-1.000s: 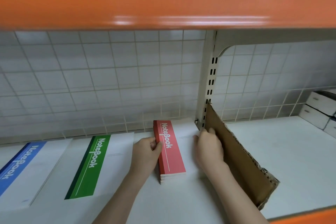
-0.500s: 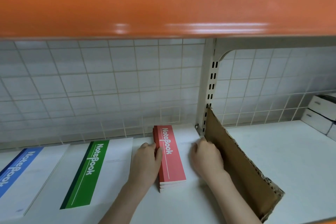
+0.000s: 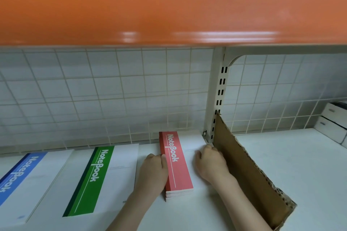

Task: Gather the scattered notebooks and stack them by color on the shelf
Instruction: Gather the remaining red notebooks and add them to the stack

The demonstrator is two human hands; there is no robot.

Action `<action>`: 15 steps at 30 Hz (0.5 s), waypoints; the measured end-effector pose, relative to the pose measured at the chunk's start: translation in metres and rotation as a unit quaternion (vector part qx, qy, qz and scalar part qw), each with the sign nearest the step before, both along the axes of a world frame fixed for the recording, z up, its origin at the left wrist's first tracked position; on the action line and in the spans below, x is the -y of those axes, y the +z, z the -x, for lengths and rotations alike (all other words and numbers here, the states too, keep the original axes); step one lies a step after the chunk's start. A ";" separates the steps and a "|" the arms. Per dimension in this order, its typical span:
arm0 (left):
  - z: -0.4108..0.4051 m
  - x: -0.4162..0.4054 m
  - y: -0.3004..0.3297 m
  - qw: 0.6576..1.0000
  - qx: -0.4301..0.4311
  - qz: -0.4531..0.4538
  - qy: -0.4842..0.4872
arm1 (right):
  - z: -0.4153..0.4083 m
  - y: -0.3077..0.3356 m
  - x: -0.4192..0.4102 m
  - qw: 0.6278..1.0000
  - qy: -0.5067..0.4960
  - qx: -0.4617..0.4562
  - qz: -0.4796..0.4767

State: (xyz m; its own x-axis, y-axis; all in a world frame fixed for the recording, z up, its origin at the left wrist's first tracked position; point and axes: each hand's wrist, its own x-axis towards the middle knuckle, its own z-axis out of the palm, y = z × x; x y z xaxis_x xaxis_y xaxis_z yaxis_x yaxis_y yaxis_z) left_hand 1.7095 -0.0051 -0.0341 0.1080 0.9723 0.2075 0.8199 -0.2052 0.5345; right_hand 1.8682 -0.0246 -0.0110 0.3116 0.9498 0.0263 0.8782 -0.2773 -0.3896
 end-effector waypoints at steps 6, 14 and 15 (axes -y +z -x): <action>0.004 0.000 0.004 0.998 0.041 0.040 -0.024 | 0.005 0.003 0.003 1.000 -0.017 0.014 0.002; 0.037 0.008 0.035 0.993 -0.113 -0.013 -0.014 | 0.047 0.027 0.002 0.993 0.081 0.082 -0.039; 0.045 0.010 0.038 0.989 -0.142 -0.026 -0.017 | 0.056 0.029 0.001 0.991 0.099 0.078 -0.040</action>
State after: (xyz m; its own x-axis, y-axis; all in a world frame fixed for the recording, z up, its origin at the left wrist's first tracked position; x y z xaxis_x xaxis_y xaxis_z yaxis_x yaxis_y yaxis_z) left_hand 1.6642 -0.0151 0.0041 0.2006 0.9561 0.2134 0.9278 -0.2554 0.2719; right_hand 1.8119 -0.0259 0.0182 0.1056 0.9850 0.1367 0.9636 -0.0674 -0.2588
